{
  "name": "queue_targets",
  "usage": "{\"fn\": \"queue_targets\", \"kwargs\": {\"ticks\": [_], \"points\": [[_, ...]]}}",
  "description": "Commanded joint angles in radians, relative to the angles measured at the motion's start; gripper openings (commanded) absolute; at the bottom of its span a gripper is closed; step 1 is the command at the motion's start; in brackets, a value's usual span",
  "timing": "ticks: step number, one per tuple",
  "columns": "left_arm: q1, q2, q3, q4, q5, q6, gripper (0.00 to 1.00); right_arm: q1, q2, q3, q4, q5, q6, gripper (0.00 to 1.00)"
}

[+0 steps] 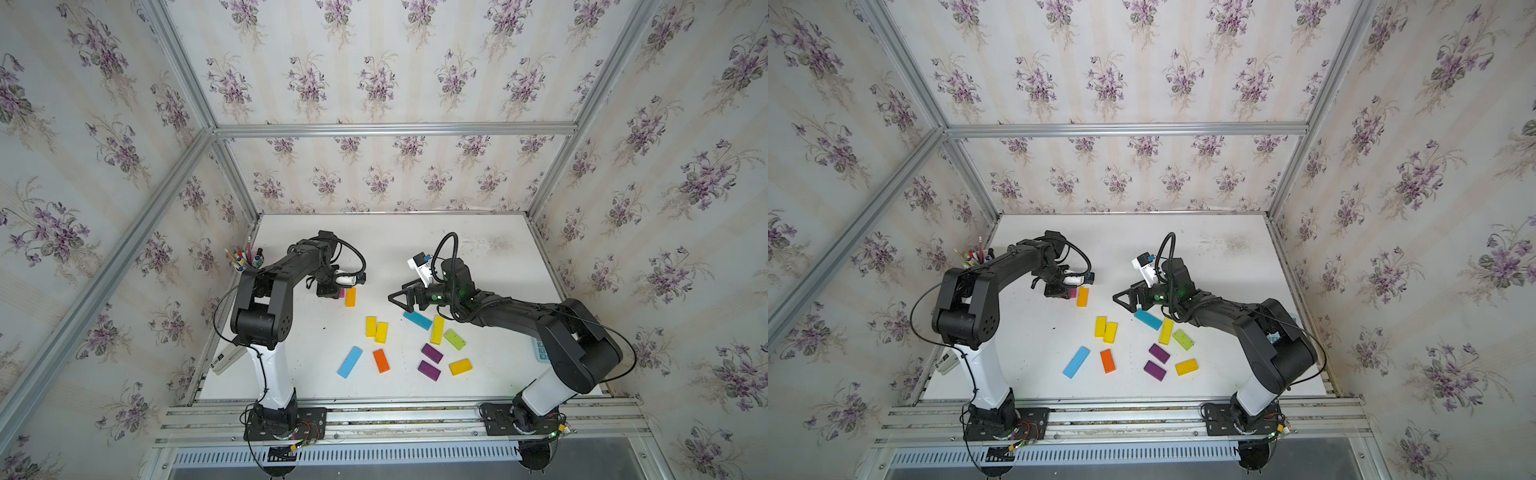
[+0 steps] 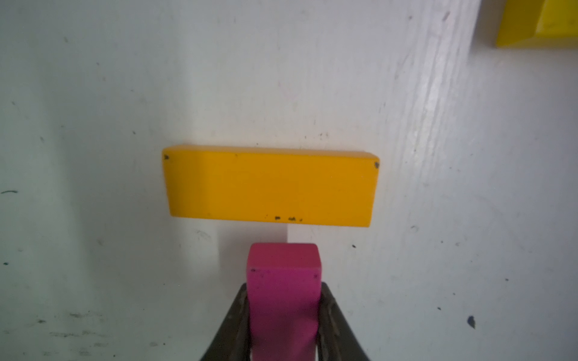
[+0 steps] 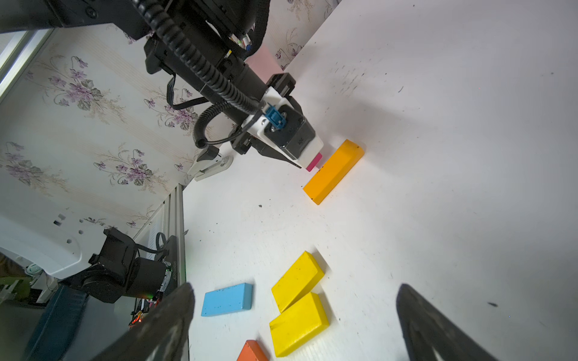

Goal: Assemble the letter t with building blocks
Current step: Assemble the building block at the center of the board.

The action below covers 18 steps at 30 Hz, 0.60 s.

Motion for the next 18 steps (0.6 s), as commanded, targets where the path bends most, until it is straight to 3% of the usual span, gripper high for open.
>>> {"fn": "queue_targets", "kwargs": {"ticks": [1,18], "points": [[-0.003,0.012,0.014,-0.029,0.012,0.005,0.05,0.001,0.008,0.006,0.006,-0.014,-0.017,1.0],[-0.016,0.064,0.054,-0.037,-0.003,-0.005,0.05,0.001,0.023,0.019,-0.012,-0.021,-0.026,1.0]]}}
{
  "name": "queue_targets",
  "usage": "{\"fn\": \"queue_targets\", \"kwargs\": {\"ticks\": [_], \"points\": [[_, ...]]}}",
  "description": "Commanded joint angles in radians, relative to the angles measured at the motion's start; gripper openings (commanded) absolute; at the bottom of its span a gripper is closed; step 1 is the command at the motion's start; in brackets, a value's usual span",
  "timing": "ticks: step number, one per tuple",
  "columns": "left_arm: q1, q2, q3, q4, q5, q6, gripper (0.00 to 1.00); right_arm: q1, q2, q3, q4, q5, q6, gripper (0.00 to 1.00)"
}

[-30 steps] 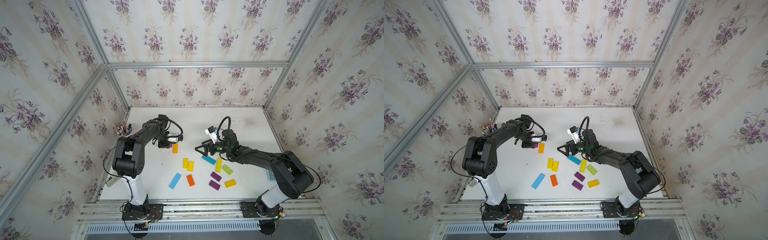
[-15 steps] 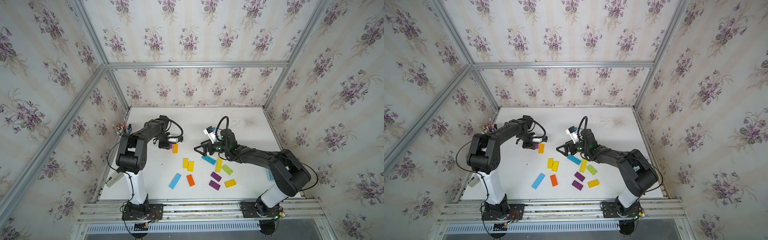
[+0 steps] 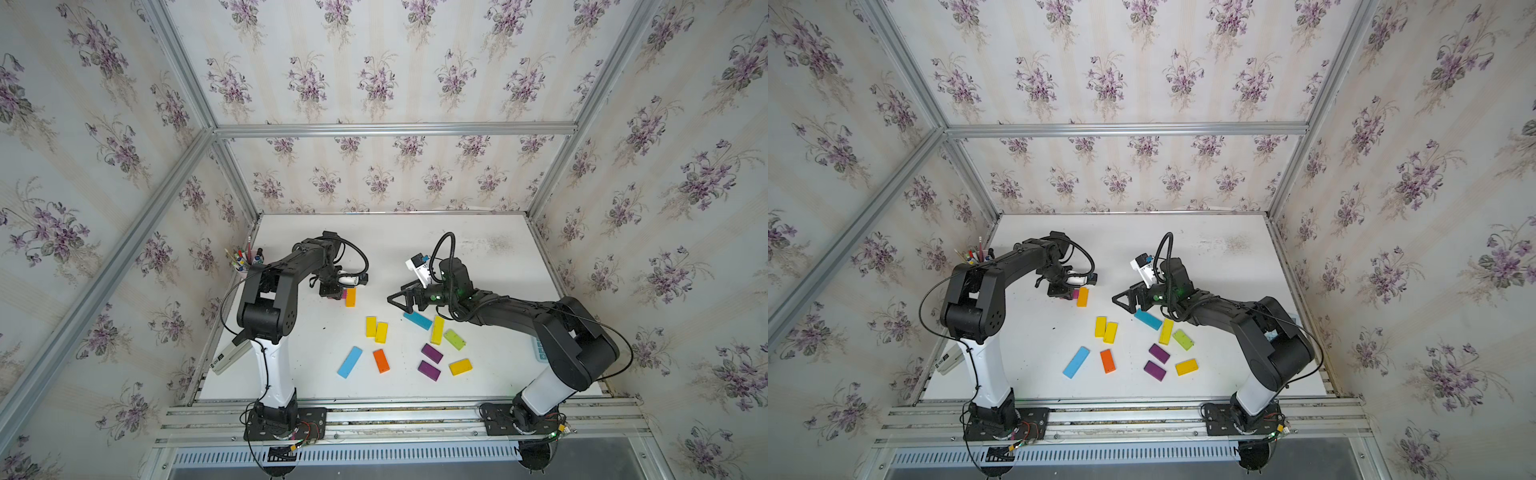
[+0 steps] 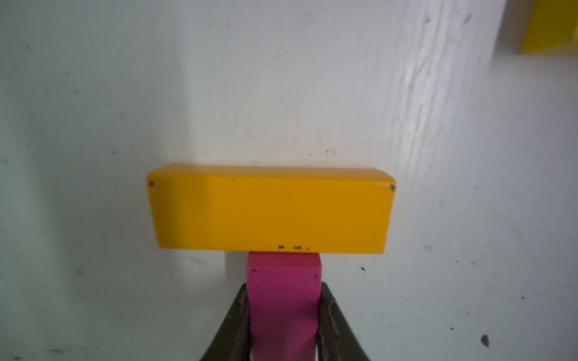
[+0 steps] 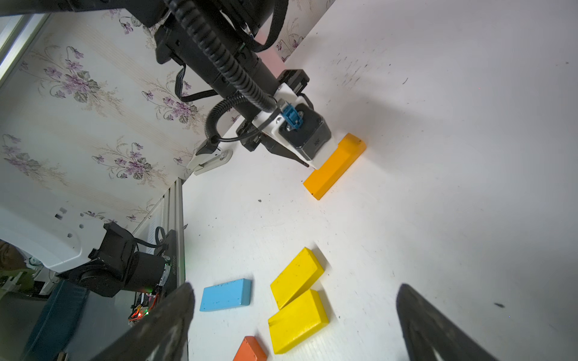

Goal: Assemble the letter t with building blocks
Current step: Assemble the building block at the center of the board.

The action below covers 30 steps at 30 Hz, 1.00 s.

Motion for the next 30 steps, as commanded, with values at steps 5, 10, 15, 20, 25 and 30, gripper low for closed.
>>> {"fn": "queue_targets", "kwargs": {"ticks": [5,10,15,20,25,30], "points": [[-0.005,0.014,0.015,-0.026,-0.003,0.0,0.06,0.001,0.007,0.007,0.005,-0.013,-0.012,1.0],[-0.005,0.014,0.012,-0.027,-0.005,0.001,0.07,0.002,0.01,0.009,0.002,-0.014,-0.014,1.0],[-0.006,0.017,0.01,-0.029,-0.003,0.004,0.1,0.001,0.012,0.011,-0.001,-0.015,-0.016,1.0],[-0.009,0.019,0.01,-0.031,0.007,0.004,0.14,0.001,0.016,0.015,-0.004,-0.02,-0.017,1.0],[-0.011,0.021,0.012,-0.033,0.012,0.004,0.3,0.001,0.023,0.018,-0.009,-0.024,-0.017,1.0],[-0.011,0.03,0.019,-0.035,0.013,0.001,0.35,0.003,0.03,0.022,-0.01,-0.029,-0.017,1.0]]}}
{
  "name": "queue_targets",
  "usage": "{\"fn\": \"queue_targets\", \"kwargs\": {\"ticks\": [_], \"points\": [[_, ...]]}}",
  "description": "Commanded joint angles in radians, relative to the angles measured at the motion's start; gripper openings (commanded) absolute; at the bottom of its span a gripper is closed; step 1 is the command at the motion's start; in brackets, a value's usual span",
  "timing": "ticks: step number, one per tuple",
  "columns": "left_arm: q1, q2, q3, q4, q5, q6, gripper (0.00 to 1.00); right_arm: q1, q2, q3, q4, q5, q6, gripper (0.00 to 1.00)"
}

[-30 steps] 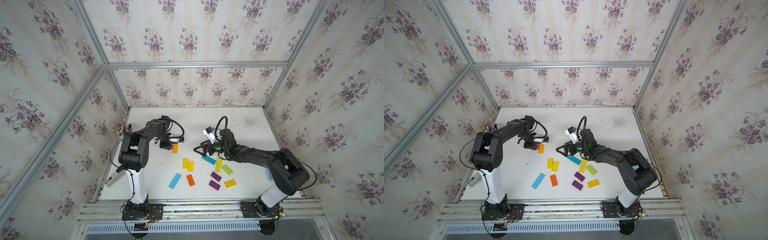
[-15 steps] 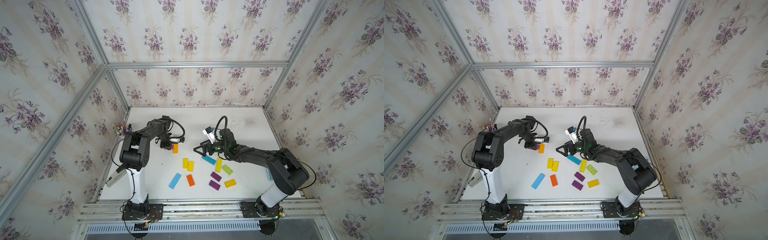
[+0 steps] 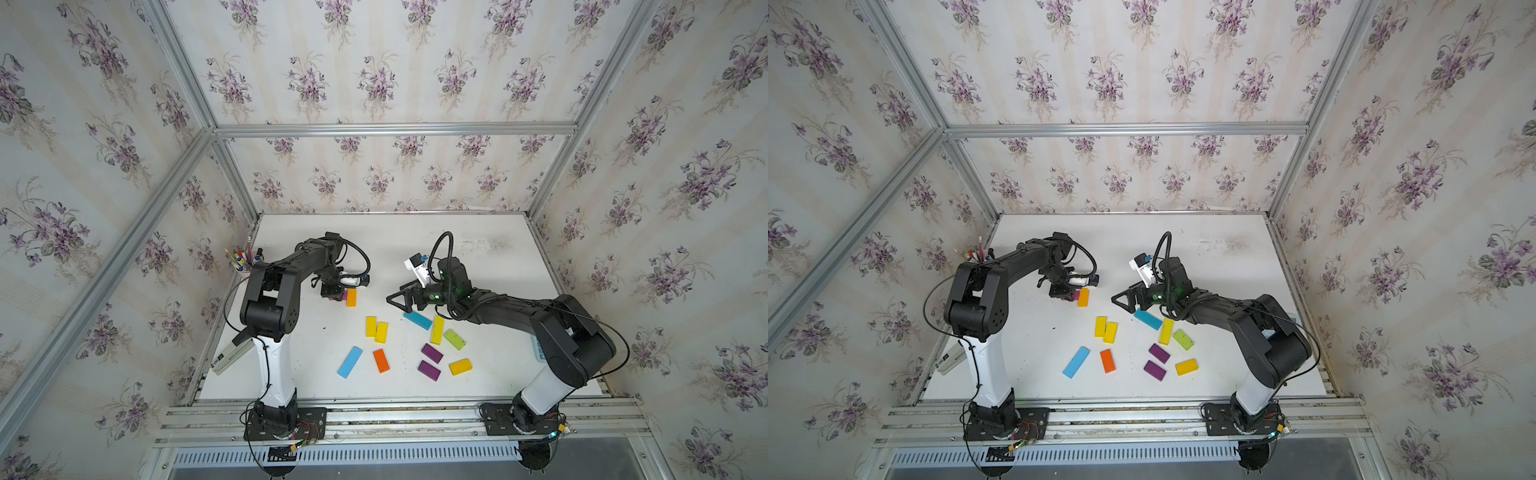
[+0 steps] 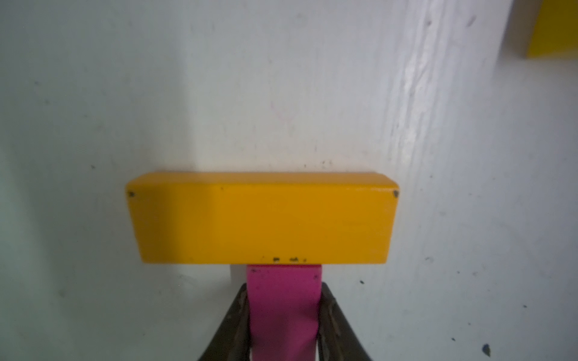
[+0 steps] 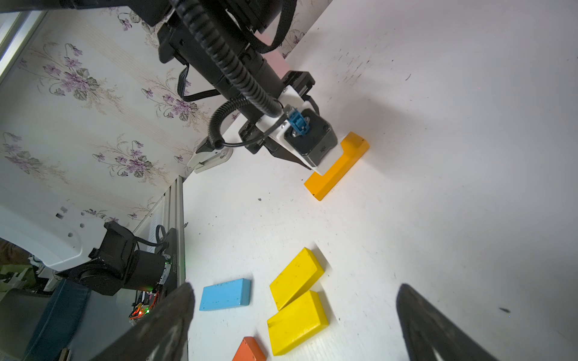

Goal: Assemble the letter t with building blocks
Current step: Assemble the building block at the center of the board.

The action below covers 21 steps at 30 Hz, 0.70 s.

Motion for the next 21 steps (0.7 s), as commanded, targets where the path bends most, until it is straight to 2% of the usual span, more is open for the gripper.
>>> {"fn": "queue_targets", "kwargs": {"ticks": [1,2,3,4,5,21], "points": [[0.0,0.007,0.01,-0.019,0.016,0.001,0.36,0.003,0.01,0.008,-0.009,-0.017,-0.014,1.0],[0.0,0.005,0.01,-0.019,0.015,0.001,0.4,0.003,0.011,0.007,-0.009,-0.018,-0.014,1.0],[0.0,0.004,0.011,-0.019,0.015,0.003,0.48,0.003,0.013,0.009,-0.009,-0.019,-0.014,1.0],[0.0,0.004,0.012,-0.019,0.013,0.003,0.69,0.004,0.014,0.009,-0.01,-0.018,-0.014,1.0],[0.0,0.003,0.013,-0.019,0.013,0.003,1.0,0.003,0.016,0.009,-0.011,-0.02,-0.015,1.0],[0.009,0.013,0.043,0.002,0.004,-0.064,1.0,0.004,0.024,0.014,-0.013,-0.028,-0.015,1.0]]}}
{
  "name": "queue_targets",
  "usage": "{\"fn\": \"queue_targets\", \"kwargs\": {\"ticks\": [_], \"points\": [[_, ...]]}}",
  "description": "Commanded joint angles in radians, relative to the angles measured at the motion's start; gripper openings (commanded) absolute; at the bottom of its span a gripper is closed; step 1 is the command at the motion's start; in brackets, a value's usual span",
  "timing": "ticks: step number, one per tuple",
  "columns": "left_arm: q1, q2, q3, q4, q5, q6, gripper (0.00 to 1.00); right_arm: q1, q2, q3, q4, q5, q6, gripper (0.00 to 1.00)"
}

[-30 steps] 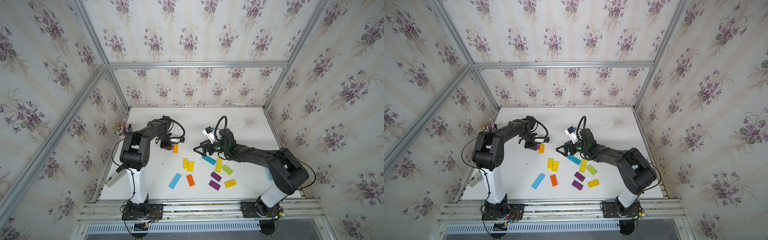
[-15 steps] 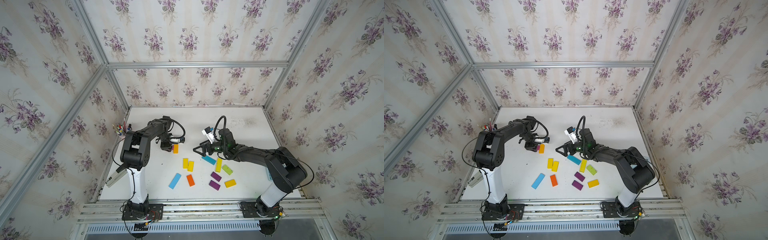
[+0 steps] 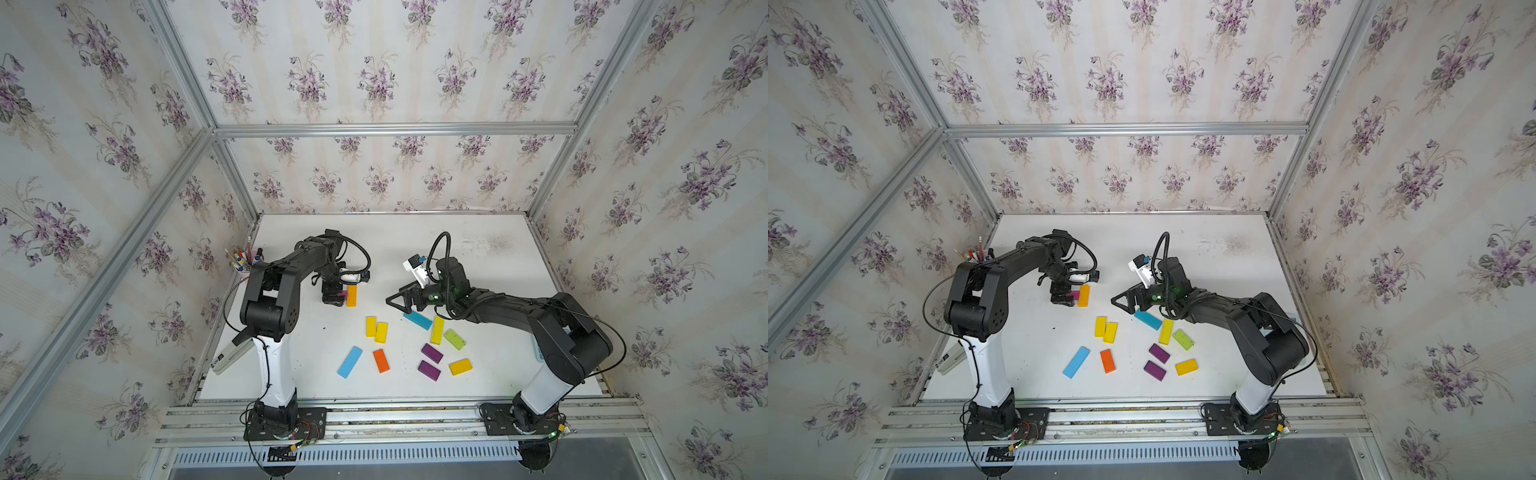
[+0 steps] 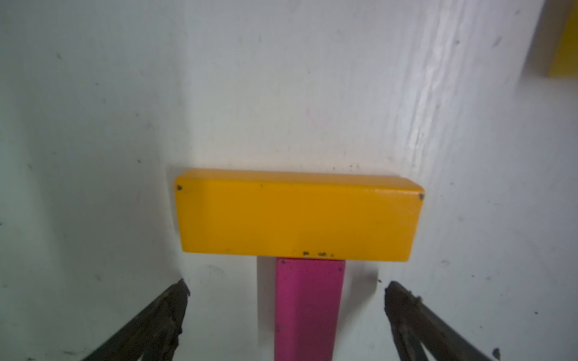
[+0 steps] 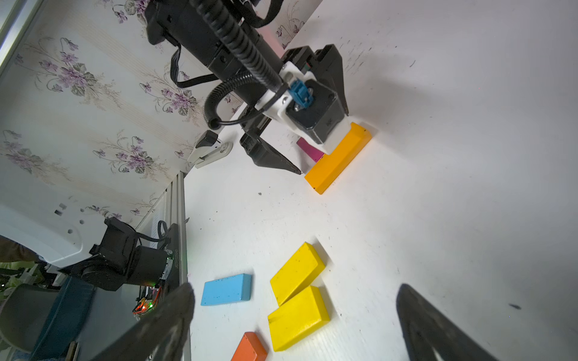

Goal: Assemble the letter t with building blocks
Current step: Assemble the building block at the center of the board, then pick up the building block from the center of the board.

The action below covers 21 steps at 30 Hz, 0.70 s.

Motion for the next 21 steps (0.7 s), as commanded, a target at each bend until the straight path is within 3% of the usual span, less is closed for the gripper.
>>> {"fn": "queue_targets", "kwargs": {"ticks": [1,11,14,18,21], "points": [[0.002,0.003,0.013,-0.013,0.008,-0.035,1.0,0.0,0.006,0.005,0.006,-0.015,-0.014,1.0],[-0.011,-0.242,-0.014,-0.042,0.032,-0.189,1.0,0.005,-0.01,0.005,-0.006,-0.013,-0.017,1.0],[-0.018,-0.329,-0.012,-0.034,0.012,-0.362,1.0,0.006,-0.023,0.002,-0.014,0.002,-0.021,1.0],[-0.016,-0.419,0.018,0.015,-0.056,-0.76,1.0,0.008,-0.068,-0.008,-0.027,0.034,-0.037,1.0],[-0.016,-0.424,0.095,-0.107,0.009,-0.826,1.0,0.014,-0.11,-0.015,-0.051,0.068,-0.039,1.0]]}}
